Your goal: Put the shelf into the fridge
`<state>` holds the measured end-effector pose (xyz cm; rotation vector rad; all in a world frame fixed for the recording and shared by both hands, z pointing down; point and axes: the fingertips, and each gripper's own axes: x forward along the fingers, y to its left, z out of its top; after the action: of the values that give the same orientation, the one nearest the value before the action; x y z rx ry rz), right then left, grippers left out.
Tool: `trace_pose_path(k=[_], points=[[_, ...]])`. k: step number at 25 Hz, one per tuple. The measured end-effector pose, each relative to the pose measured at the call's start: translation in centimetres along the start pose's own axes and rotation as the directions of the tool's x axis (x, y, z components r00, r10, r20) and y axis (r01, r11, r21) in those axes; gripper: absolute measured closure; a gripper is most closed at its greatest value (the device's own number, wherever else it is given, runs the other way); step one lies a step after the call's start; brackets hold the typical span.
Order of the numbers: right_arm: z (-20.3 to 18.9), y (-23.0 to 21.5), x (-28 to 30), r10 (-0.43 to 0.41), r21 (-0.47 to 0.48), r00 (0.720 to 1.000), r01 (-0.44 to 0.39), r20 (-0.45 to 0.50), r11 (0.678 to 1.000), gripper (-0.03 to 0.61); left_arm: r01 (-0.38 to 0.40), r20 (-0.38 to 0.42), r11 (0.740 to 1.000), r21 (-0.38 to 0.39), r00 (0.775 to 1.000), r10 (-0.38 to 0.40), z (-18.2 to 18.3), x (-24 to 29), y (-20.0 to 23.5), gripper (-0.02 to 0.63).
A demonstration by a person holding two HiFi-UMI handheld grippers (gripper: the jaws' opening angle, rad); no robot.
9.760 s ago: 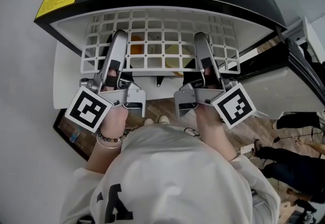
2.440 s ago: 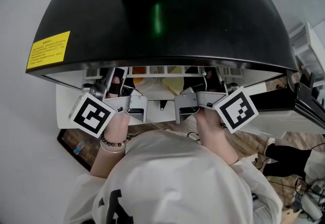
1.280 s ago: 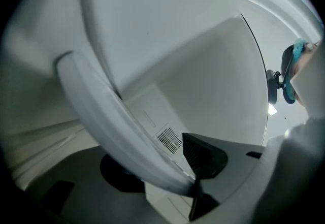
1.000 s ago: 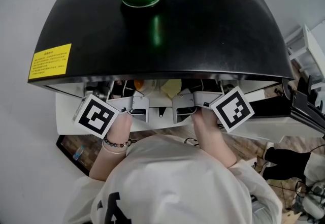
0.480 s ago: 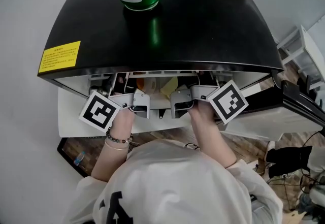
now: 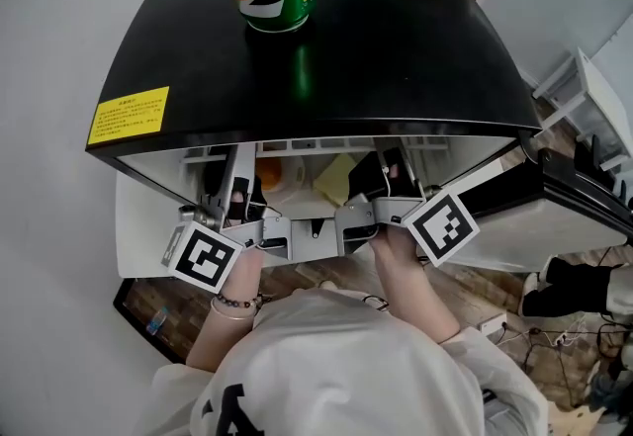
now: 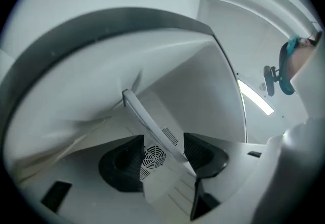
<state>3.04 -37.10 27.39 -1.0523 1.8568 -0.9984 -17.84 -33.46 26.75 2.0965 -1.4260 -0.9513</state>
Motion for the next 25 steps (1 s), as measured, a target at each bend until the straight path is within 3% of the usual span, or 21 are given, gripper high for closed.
trace_pose_path(k=[3, 6, 10, 12, 13, 16, 18, 20, 25], points=[[-0.1, 0.6, -1.4, 0.017, -0.076, 1.0, -0.017, -0.001, 0.997, 0.428, 0.009, -0.015, 0.997, 0.08, 1.0, -0.008, -0.2, -1.0, -0.6, 0.385], [-0.7, 1.3, -2.8, 0.046, -0.193, 0.999, -0.048, -0.016, 0.98, 0.428, 0.03, -0.042, 0.977, 0.213, 0.999, -0.022, -0.5, -1.6, -1.6, 0.385], [-1.5, 2.1, -4.4, 0.032, -0.397, 0.999, -0.037, -0.019, 0.917, 0.437, 0.053, -0.088, 0.941, 0.334, 0.996, -0.025, -1.1, -2.9, -2.4, 0.387], [-1.8, 2.4, -5.2, 0.033, -0.45, 0.999, -0.032, -0.007, 0.892, 0.459, 0.072, -0.107, 0.926, 0.372, 0.994, -0.034, -1.2, -3.6, -2.6, 0.39], [-2.1, 2.8, -5.5, 0.049, -0.469, 0.999, -0.045, -0.004, 0.882, 0.5, 0.077, -0.112, 0.917, 0.391, 0.993, -0.035, -1.2, -3.9, -2.6, 0.396], [-3.8, 3.5, -6.2, 0.086, -0.537, 0.996, -0.09, -0.033, 0.839, 0.519, 0.093, -0.136, 0.897, 0.433, 0.99, -0.036, -2.0, -5.1, -2.7, 0.461], [-5.3, 3.6, -6.4, 0.084, -0.568, 0.994, -0.111, -0.073, 0.815, 0.525, 0.136, -0.182, 0.883, 0.449, 0.982, -0.059, -3.2, -5.5, -3.1, 0.497], [-7.0, 3.2, -6.8, 0.07, -0.56, 0.99, -0.127, -0.123, 0.818, 0.528, 0.185, -0.233, 0.868, 0.461, 0.969, -0.083, -4.3, -5.8, -3.6, 0.567], [-9.4, 3.6, -7.7, 0.062, -0.531, 0.978, -0.161, -0.2, 0.832, 0.528, 0.216, -0.282, 0.863, 0.456, 0.955, -0.09, -5.0, -7.0, -4.3, 0.594]])
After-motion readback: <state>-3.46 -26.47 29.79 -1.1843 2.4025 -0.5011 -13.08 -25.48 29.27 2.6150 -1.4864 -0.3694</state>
